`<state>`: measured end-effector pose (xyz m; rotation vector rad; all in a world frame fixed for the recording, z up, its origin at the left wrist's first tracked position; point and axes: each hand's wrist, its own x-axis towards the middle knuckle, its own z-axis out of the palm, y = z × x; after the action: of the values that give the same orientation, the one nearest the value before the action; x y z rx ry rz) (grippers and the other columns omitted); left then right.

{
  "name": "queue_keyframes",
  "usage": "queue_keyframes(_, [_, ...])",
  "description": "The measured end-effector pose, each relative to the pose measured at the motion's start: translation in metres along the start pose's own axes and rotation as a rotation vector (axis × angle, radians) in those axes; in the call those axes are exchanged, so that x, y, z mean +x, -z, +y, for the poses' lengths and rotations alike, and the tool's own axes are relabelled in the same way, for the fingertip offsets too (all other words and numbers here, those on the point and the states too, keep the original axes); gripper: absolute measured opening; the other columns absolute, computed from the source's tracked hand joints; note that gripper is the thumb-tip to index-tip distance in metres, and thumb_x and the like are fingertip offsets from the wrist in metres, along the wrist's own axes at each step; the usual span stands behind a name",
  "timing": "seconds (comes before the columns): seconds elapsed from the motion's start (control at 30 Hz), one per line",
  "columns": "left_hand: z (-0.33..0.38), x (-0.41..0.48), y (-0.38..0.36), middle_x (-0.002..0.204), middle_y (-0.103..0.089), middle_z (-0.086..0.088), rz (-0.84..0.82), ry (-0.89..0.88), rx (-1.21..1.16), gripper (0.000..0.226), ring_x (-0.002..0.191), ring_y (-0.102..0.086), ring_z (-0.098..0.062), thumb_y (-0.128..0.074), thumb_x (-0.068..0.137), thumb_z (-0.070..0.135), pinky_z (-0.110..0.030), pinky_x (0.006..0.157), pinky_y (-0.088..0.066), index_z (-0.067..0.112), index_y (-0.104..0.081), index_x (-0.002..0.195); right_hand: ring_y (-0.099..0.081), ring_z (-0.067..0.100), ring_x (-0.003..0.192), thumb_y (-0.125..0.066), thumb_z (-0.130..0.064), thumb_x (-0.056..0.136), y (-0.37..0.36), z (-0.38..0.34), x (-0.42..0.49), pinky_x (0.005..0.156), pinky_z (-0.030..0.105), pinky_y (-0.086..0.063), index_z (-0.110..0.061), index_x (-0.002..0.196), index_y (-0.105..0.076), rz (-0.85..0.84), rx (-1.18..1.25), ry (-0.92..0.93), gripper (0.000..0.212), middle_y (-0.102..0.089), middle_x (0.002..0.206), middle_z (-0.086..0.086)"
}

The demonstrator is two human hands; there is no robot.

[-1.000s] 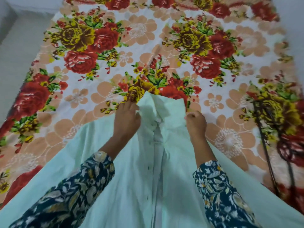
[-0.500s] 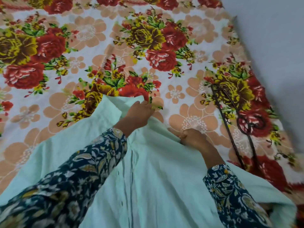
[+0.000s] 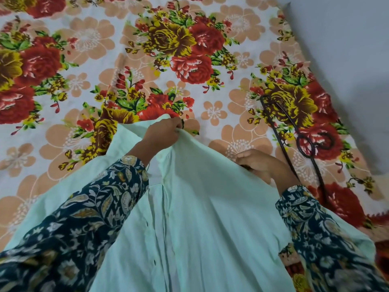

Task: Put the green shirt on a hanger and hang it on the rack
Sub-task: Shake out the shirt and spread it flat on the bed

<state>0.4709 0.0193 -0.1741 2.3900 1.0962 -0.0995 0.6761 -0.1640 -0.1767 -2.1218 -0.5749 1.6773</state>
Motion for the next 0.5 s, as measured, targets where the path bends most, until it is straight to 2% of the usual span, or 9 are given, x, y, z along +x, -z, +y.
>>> queue_keyframes(0.1, [0.001,0.000,0.000,0.101,-0.063,-0.017,0.014,-0.003,-0.087,0.024,0.084,-0.056,-0.029,-0.041,0.085,0.002,-0.031,0.068,-0.041,0.006,-0.059,0.101,-0.061,0.020,0.075,-0.062,-0.006,0.085,0.000,-0.005,0.001,0.079,0.028,-0.053,0.002,0.106,-0.066,-0.124,-0.132,-0.020,0.023,-0.067,0.082,0.005])
queue_keyframes(0.13, [0.002,-0.002,-0.001,0.100,-0.063,-0.018,0.017,0.002,-0.111,0.024,0.082,-0.054,-0.027,-0.041,0.085,0.000,-0.030,0.067,-0.040,0.004,-0.059,0.100,-0.061,0.019,0.072,-0.063,-0.005,0.084,-0.001,-0.005,0.001,0.078,0.029,-0.053,0.000,0.099,-0.068,-0.167,-0.151,-0.029,0.017,-0.067,0.079,0.004])
queue_keyframes(0.17, [0.004,-0.003,-0.002,0.098,-0.063,-0.019,0.020,0.005,-0.128,0.024,0.081,-0.053,-0.026,-0.041,0.084,-0.002,-0.029,0.067,-0.039,0.002,-0.059,0.099,-0.061,0.015,0.065,-0.062,-0.002,0.083,-0.002,-0.005,0.000,0.070,0.024,-0.053,-0.003,0.090,-0.068,-0.206,-0.155,-0.030,0.009,-0.068,0.071,0.001])
queue_keyframes(0.23, [0.005,-0.005,-0.004,0.097,-0.063,-0.021,0.033,0.011,-0.151,0.022,0.083,-0.055,-0.029,-0.041,0.083,-0.005,-0.028,0.068,-0.037,0.000,-0.059,0.097,-0.059,0.005,0.049,-0.058,0.007,0.083,-0.004,-0.005,-0.006,0.053,0.015,-0.050,-0.007,0.077,-0.064,-0.224,-0.123,-0.022,0.016,-0.066,0.054,-0.007])
queue_keyframes(0.3, [0.005,-0.008,-0.006,0.096,-0.063,-0.022,0.052,0.022,-0.164,0.022,0.087,-0.058,-0.034,-0.042,0.083,-0.006,-0.028,0.069,-0.038,-0.002,-0.059,0.096,-0.058,0.007,0.050,-0.057,0.008,0.083,-0.004,-0.003,-0.011,0.049,0.015,-0.046,-0.007,0.073,-0.061,-0.088,-0.092,0.042,0.018,-0.064,0.054,-0.005])
queue_keyframes(0.37, [0.003,-0.011,-0.008,0.098,-0.064,-0.022,0.070,0.039,-0.168,0.021,0.090,-0.058,-0.035,-0.042,0.084,-0.005,-0.029,0.071,-0.040,-0.002,-0.060,0.096,-0.051,0.012,0.060,-0.058,0.001,0.084,-0.003,0.002,-0.015,0.051,0.011,-0.038,-0.006,0.079,-0.059,0.181,-0.087,0.181,0.009,-0.057,0.065,0.001])
queue_keyframes(0.43, [0.003,-0.013,-0.011,0.102,-0.063,-0.021,0.075,0.047,-0.165,0.020,0.092,-0.058,-0.035,-0.042,0.086,-0.004,-0.031,0.074,-0.041,-0.001,-0.060,0.097,-0.045,0.009,0.062,-0.057,-0.005,0.087,-0.002,0.007,-0.016,0.050,0.006,-0.034,-0.006,0.086,-0.057,0.430,-0.109,0.317,0.002,-0.050,0.068,-0.003])
queue_keyframes(0.47, [0.003,-0.014,-0.013,0.103,-0.062,-0.021,0.076,0.042,-0.155,0.020,0.093,-0.058,-0.035,-0.042,0.086,-0.003,-0.031,0.074,-0.041,-0.001,-0.059,0.097,-0.047,0.010,0.066,-0.056,-0.008,0.088,-0.002,0.010,-0.015,0.053,0.007,-0.035,-0.005,0.088,-0.059,0.529,-0.161,0.349,0.004,-0.051,0.071,-0.003])
queue_keyframes(0.5, [0.004,-0.014,-0.014,0.103,-0.062,-0.020,0.078,0.034,-0.139,0.020,0.093,-0.058,-0.035,-0.042,0.086,-0.003,-0.032,0.074,-0.040,0.000,-0.059,0.097,-0.050,0.014,0.072,-0.056,-0.010,0.089,-0.003,0.013,-0.012,0.059,0.013,-0.038,-0.003,0.090,-0.060,0.603,-0.228,0.359,0.009,-0.054,0.077,0.000])
